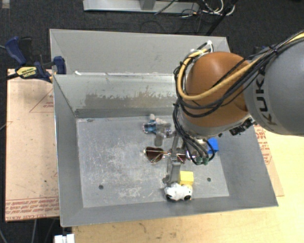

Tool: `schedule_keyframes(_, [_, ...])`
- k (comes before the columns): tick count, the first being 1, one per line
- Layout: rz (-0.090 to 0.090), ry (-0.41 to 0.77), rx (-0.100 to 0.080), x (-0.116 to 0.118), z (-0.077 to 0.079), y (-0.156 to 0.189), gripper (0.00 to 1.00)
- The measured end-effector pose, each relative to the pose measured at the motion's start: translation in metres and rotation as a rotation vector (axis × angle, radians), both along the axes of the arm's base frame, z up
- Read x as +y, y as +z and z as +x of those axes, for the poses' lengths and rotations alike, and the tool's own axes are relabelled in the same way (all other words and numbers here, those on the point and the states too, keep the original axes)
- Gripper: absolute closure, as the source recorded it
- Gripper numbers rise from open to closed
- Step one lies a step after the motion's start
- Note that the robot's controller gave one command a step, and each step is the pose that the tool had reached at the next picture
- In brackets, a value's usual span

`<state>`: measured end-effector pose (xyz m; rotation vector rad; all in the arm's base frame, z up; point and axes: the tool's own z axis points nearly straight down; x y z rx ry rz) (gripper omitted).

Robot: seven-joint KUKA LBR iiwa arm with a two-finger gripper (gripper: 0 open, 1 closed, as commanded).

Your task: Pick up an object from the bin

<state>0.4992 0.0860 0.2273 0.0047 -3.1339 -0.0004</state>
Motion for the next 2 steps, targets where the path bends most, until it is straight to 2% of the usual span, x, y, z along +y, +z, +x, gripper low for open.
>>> schedule_keyframes(1, [0.001, -0.003, -0.008, -0.001, 0.002, 0.004, 0.0])
schedule_keyframes(2, [0.001, 0.09, -0.014, -0.025, 0.027, -0.045, 0.0])
